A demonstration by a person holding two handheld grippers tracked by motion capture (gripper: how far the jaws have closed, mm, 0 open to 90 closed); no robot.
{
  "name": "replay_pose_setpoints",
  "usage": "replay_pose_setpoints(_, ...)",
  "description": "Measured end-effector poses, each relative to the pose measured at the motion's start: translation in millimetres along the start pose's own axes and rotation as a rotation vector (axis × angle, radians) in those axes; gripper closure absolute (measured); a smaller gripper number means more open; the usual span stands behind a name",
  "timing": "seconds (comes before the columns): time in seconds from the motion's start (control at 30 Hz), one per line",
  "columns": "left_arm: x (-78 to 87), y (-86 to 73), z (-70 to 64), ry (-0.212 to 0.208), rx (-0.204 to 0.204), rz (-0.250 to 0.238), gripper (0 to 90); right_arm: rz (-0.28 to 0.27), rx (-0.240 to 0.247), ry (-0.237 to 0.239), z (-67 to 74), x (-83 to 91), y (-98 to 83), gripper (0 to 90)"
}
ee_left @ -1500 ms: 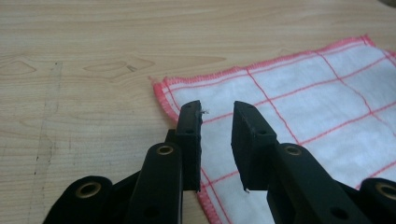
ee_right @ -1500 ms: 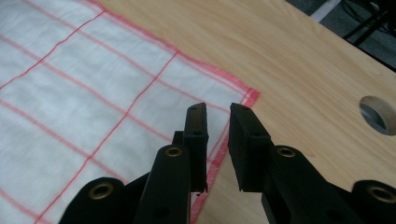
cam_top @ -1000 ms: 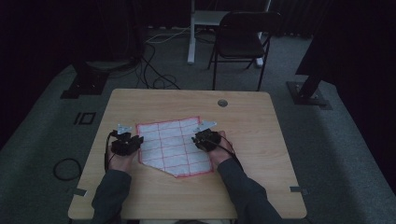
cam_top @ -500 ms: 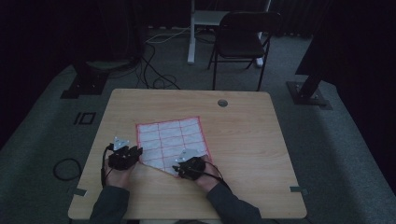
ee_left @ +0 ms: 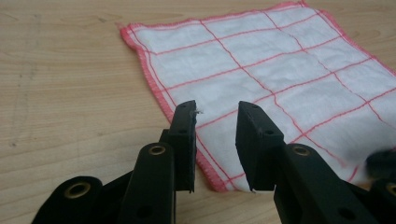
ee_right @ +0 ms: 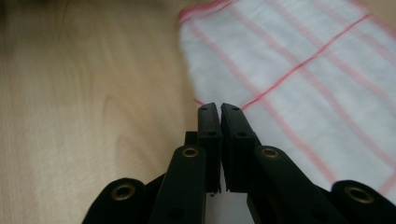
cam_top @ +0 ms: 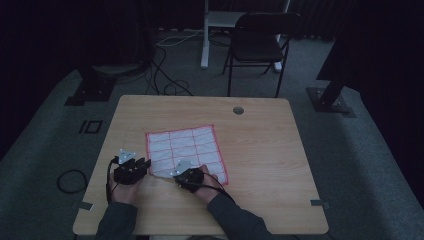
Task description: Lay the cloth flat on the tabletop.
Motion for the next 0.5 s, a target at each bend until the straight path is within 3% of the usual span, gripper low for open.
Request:
replay_pose_setpoints(0.13, 1.5, 2.6, -1.3, 0.000, 0.000, -0.008, 69.0, -0.006, -0.098, -0.015, -28.6, 1.3, 4.8, 88.1)
replay_pose_setpoints(0.2, 0.4, 3.0, -4.1, -0.004, -0.009, -0.003, 69.0, 0.005, -0.170, -0.016, -43.5, -0.9, 4.0, 88.2)
replay_pose_setpoints(0.3, -4.6, 3.1, -9.2, -0.018, -0.031, 0.016, 69.1, 0.023, -0.229, -0.032, -63.7, -6.1, -0.1, 88.2)
replay_pose_setpoints(0.5, -22.8, 2.2, -21.0, -0.044, -0.065, 0.065, 69.0, 0.078, -0.285, -0.062, -84.2, -15.1, -13.8, 88.0)
Point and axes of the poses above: each handheld gripper's, and its own axes: x roughly backward along the jaws, y roughly out of its top, z roughly to its left, the point moved 7 cm from there along -x, roughly forward along the jaws, and after that the axes turned 15 degrees about -y, right-handed, at the moved point
